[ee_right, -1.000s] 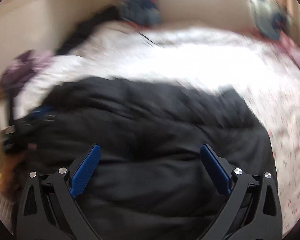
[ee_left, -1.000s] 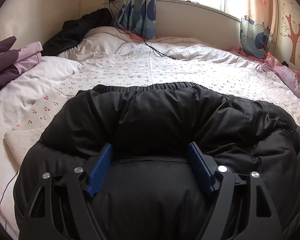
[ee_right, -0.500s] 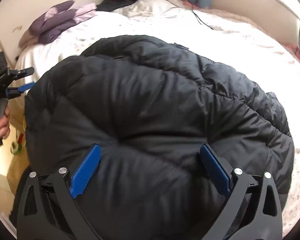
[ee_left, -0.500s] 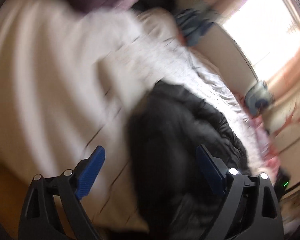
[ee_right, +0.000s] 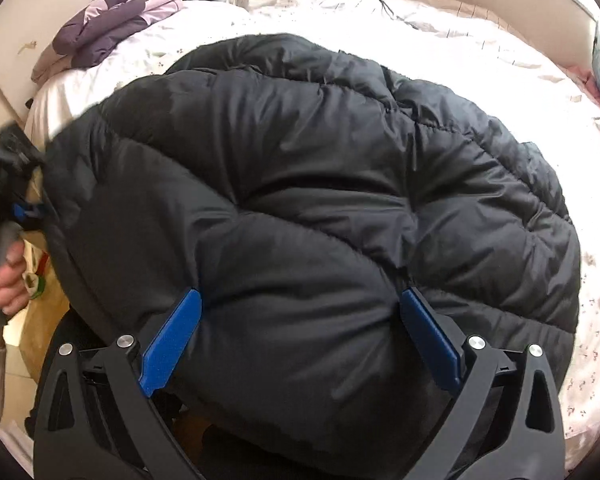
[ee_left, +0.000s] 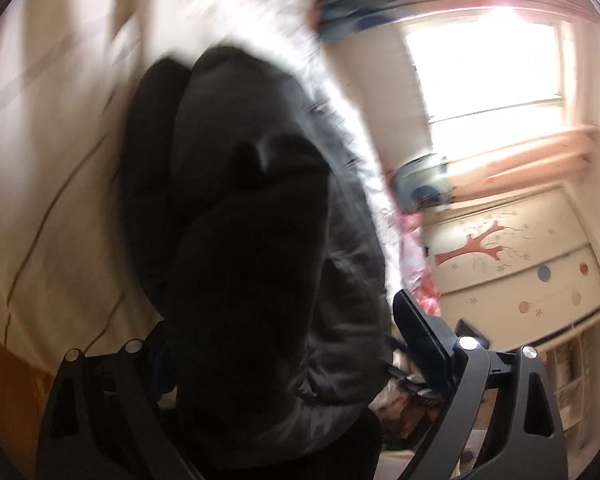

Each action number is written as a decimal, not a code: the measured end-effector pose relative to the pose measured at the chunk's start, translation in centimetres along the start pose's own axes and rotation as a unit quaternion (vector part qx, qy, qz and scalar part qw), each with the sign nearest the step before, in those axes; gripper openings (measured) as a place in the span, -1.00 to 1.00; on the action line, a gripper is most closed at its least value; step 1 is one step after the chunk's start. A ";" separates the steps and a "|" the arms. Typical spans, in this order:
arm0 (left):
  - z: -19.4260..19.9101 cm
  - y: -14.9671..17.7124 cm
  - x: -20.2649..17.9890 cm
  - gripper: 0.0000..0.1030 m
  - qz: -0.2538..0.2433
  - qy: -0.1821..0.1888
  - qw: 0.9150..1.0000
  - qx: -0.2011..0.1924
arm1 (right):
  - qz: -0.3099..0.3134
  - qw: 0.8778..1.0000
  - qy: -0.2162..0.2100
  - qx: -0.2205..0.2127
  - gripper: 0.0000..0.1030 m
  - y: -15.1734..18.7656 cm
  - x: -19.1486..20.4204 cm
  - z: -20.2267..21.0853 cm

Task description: Fold large clothes

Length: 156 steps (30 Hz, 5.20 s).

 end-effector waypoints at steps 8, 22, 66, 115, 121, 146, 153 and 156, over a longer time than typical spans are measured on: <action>-2.8 1.0 4.8 0.73 0.094 -0.025 0.995 0.020 | -0.016 0.996 0.023 -0.085 0.86 -5.2 0.8 0.1; -2.4 0.4 2.6 -0.05 0.031 0.009 0.999 -0.031 | -0.082 0.987 0.113 -0.081 0.87 -15.6 -4.1 -7.1; -2.4 -1.5 -16.4 -0.19 -0.228 -0.113 0.967 0.014 | 0.046 0.999 0.027 -0.001 0.89 -10.7 0.6 -7.1; -19.3 13.1 -32.0 0.47 -0.503 -0.028 0.828 0.246 | -0.242 0.965 0.023 -0.101 0.89 -15.7 -25.0 1.7; -13.4 3.7 -26.1 0.47 -0.354 -0.047 0.917 0.177 | -0.262 0.956 0.067 -0.116 0.88 -12.5 -26.2 2.7; -15.1 -4.4 -12.9 0.57 -0.274 -0.108 0.938 0.182 | -0.284 0.953 -0.006 -0.105 0.89 -17.3 -25.8 -7.3; -14.1 -4.2 -13.5 0.57 -0.279 -0.101 0.938 0.180 | -0.203 0.959 -0.001 -0.195 0.88 -16.2 -21.1 0.6; -15.0 -3.9 -12.2 0.60 -0.260 -0.104 0.938 0.203 | -0.156 0.978 0.043 -0.129 0.89 -13.9 -19.9 -3.3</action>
Point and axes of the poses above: each gripper's, at about its wrist camera, not at the fingertips, and z roughly against the way its jaws point, x to its left, y to its underside, the point moved 3 cm from there along -z, roughly the way its jaws point, and after that the axes turned 13 degrees about -z, right-handed, at the moved point
